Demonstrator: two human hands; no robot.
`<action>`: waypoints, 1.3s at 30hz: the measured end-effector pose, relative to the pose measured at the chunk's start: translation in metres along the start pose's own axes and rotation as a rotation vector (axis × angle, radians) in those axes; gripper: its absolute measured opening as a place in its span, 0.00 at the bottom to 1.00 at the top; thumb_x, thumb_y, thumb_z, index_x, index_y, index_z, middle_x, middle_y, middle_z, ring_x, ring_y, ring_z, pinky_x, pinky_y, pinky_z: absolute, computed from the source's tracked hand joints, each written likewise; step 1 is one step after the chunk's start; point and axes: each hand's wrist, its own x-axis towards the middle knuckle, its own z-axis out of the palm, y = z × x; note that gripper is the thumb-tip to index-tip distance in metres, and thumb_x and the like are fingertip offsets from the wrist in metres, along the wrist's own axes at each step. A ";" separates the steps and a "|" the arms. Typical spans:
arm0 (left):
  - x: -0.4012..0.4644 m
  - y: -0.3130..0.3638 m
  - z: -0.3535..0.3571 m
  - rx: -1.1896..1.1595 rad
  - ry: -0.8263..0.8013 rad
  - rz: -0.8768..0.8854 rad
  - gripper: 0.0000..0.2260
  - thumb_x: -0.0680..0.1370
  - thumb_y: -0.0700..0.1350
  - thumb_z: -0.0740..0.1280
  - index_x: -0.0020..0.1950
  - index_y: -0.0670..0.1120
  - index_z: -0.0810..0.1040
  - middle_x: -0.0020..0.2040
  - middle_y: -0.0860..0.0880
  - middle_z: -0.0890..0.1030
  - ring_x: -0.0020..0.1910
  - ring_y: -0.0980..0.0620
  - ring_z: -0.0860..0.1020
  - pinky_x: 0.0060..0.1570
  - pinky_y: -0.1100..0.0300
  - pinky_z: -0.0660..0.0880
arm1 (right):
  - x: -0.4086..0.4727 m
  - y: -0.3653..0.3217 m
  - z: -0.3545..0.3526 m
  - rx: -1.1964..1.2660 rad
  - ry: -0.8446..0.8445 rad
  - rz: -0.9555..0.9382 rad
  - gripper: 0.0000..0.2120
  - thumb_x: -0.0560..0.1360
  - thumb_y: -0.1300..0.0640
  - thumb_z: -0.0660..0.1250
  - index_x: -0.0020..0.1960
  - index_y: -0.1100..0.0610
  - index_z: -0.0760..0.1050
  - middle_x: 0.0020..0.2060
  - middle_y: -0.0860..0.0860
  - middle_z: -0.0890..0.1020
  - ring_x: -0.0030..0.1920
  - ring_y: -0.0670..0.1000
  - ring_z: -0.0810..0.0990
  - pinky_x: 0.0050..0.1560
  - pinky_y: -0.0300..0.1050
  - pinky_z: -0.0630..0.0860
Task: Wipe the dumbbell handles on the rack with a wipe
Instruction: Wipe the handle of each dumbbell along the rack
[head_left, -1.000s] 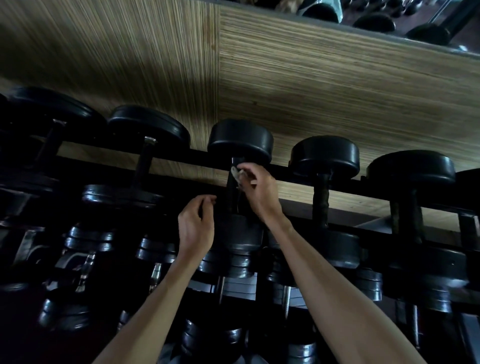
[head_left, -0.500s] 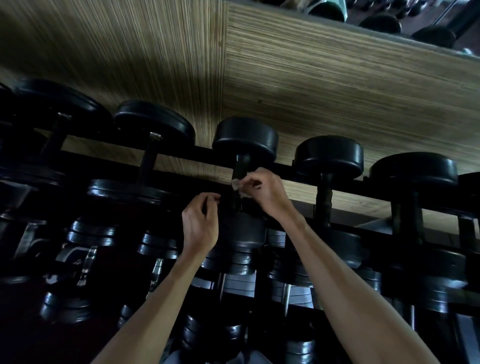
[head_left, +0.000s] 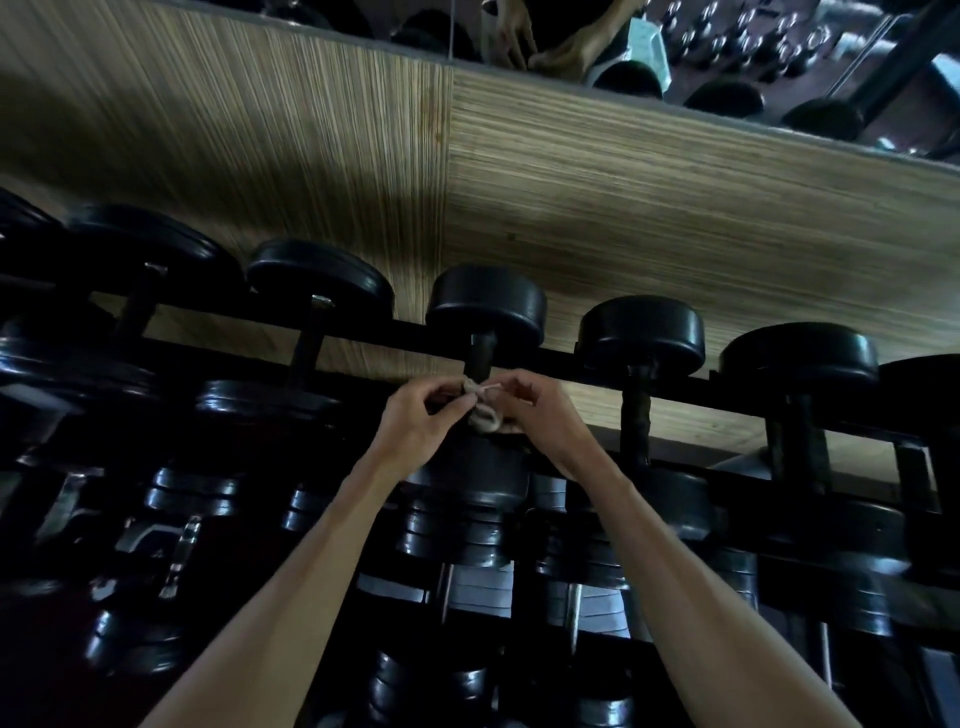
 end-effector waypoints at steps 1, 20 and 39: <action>0.001 0.008 0.001 -0.024 -0.028 -0.011 0.07 0.76 0.46 0.73 0.54 0.51 0.84 0.51 0.54 0.85 0.52 0.59 0.82 0.56 0.66 0.76 | -0.002 -0.002 -0.001 0.041 0.020 0.020 0.05 0.80 0.61 0.67 0.54 0.59 0.81 0.46 0.56 0.85 0.45 0.52 0.84 0.49 0.49 0.83; -0.013 0.080 -0.005 -0.249 -0.056 -0.066 0.04 0.83 0.37 0.62 0.56 0.41 0.74 0.46 0.39 0.84 0.41 0.44 0.86 0.41 0.56 0.83 | -0.034 -0.052 0.000 -0.006 0.137 -0.103 0.10 0.74 0.52 0.76 0.50 0.57 0.81 0.38 0.49 0.80 0.40 0.46 0.76 0.42 0.43 0.73; -0.001 0.080 -0.026 -0.293 0.139 -0.085 0.07 0.77 0.45 0.73 0.49 0.44 0.80 0.48 0.42 0.84 0.46 0.45 0.84 0.48 0.50 0.83 | -0.021 -0.060 0.010 0.006 0.019 -0.055 0.06 0.75 0.57 0.74 0.52 0.55 0.83 0.41 0.50 0.85 0.42 0.48 0.81 0.43 0.40 0.76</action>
